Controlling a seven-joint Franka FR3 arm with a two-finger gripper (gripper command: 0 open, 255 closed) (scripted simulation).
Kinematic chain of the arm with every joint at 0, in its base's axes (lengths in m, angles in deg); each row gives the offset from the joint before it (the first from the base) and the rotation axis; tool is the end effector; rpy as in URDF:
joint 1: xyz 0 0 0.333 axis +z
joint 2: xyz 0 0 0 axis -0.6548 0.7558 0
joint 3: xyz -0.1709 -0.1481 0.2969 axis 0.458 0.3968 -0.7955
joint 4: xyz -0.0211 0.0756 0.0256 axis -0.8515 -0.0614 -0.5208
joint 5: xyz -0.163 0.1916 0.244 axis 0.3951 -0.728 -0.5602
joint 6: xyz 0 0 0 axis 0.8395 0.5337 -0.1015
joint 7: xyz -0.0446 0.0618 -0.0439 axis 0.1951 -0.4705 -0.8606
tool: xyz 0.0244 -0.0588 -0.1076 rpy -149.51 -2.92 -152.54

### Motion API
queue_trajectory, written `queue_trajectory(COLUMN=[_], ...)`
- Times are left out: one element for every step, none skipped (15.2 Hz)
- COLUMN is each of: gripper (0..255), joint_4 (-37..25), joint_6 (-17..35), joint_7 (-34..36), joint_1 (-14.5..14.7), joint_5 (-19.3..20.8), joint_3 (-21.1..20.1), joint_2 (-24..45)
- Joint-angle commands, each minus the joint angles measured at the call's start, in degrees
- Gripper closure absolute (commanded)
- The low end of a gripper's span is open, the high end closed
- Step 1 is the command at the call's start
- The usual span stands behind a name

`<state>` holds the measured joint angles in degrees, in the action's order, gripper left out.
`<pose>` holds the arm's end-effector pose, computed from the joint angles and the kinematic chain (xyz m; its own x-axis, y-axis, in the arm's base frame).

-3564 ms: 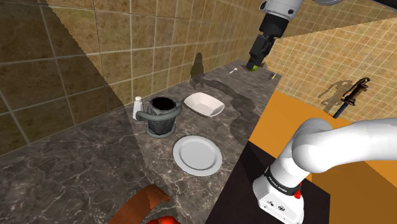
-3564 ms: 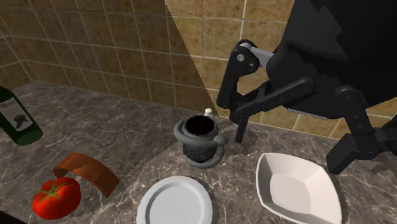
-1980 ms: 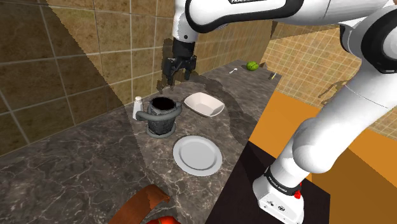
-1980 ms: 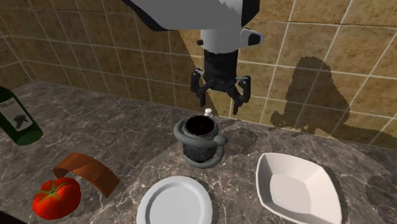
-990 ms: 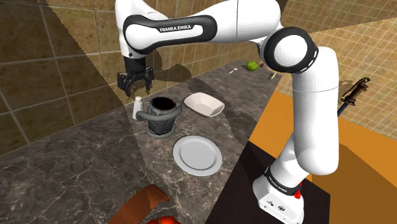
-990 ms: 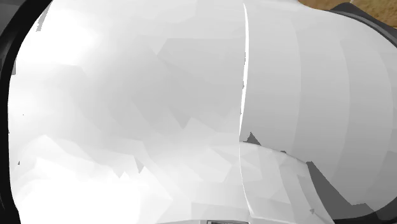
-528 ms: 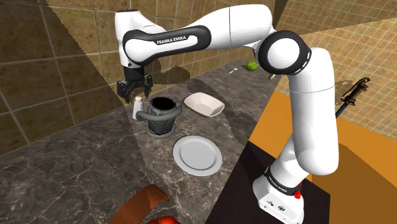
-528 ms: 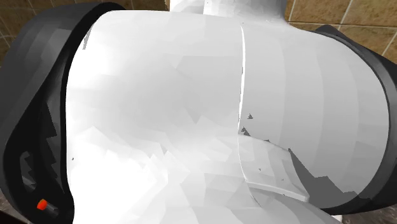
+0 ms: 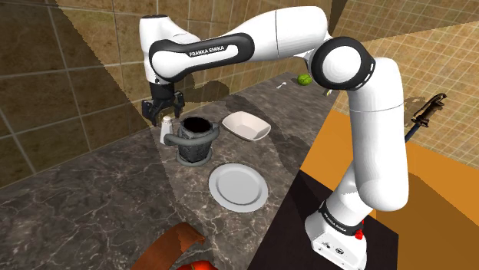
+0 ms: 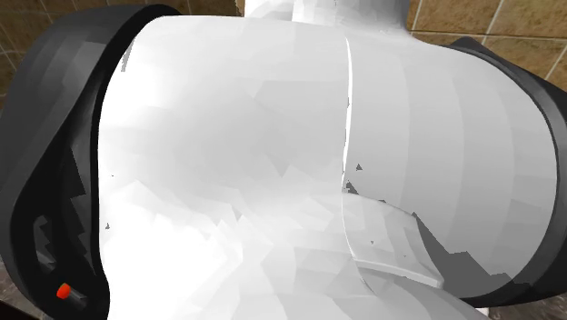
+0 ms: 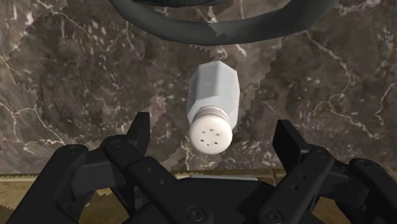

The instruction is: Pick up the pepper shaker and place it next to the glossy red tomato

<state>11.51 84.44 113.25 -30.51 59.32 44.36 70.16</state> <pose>0.6506 0.2417 0.4124 0.9997 -0.0149 -0.0179 -0.0132 -0.9955 0.0937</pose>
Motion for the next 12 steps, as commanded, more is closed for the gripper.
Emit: queue_trajectory(gripper=[255,255,255,255,255,255,255,255,255,255,255,255], joint_4=[0.0,0.0,0.0,0.0,0.0,0.0,0.1,0.0,0.0,0.0,-0.4,-0.8], joint_6=[0.0,0.0,0.0,0.0,0.0,0.0,0.0,0.0,0.0,0.0,-0.6,-1.3], joint_7=[0.0,0.0,0.0,0.0,0.0,0.0,0.0,0.0,0.0,0.0,-0.1,-0.2], joint_1=[0.0,0.0,0.0,0.0,0.0,0.0,0.0,0.0,0.0,0.0,0.0,0.0], joint_5=[0.0,0.0,0.0,0.0,0.0,0.0,0.0,0.0,0.0,0.0,-0.1,-0.2], joint_3=[0.0,0.0,0.0,0.0,0.0,0.0,0.0,0.0,0.0,0.0,0.0,-0.1], joint_2=[0.0,0.0,0.0,0.0,0.0,0.0,0.0,0.0,0.0,0.0,-0.2,-0.5])
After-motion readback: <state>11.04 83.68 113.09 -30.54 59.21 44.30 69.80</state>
